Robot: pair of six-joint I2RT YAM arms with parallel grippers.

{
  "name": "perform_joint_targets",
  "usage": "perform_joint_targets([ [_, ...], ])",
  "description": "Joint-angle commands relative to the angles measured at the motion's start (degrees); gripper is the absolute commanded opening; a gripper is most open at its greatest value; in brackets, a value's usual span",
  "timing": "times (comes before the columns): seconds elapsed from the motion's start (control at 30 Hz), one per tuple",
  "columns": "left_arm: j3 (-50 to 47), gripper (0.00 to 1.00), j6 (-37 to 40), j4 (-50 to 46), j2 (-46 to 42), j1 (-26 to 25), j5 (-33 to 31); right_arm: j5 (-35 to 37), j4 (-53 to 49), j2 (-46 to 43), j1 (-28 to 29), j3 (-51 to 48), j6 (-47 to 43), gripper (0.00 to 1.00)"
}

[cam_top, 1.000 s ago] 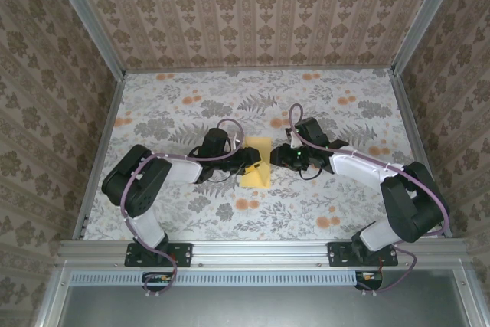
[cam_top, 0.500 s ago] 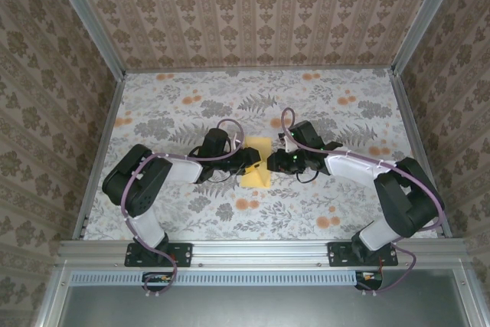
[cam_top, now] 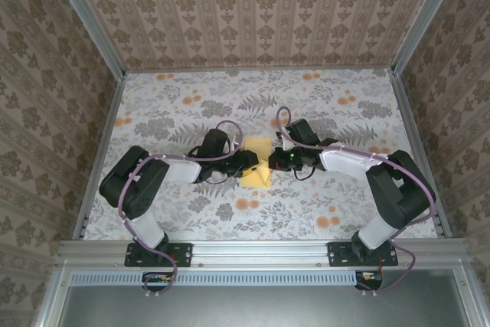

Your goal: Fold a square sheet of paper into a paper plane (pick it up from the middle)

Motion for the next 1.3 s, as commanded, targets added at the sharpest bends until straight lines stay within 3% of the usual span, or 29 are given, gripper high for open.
perform_joint_targets([
  [0.0, 3.0, 0.39, 7.6, -10.2, -4.0, 0.2, -2.7, 0.8, -3.0, 2.3, 0.0, 2.9, -4.9, 0.02],
  [0.43, 11.3, 0.33, 17.7, -24.1, -1.8, -0.8, -5.9, -4.1, -9.3, 9.8, -1.0, 10.4, -12.7, 0.02],
  [0.83, 13.6, 0.25, 17.7, -24.2, 1.9, -1.9, -5.8, -3.1, -12.4, 12.5, -1.3, 13.2, -14.2, 0.02],
  [1.27, 14.6, 0.24, 18.0, -24.2, 2.2, -1.9, -7.5, 1.1, -13.9, 13.7, -2.0, 14.0, -13.9, 0.02],
])
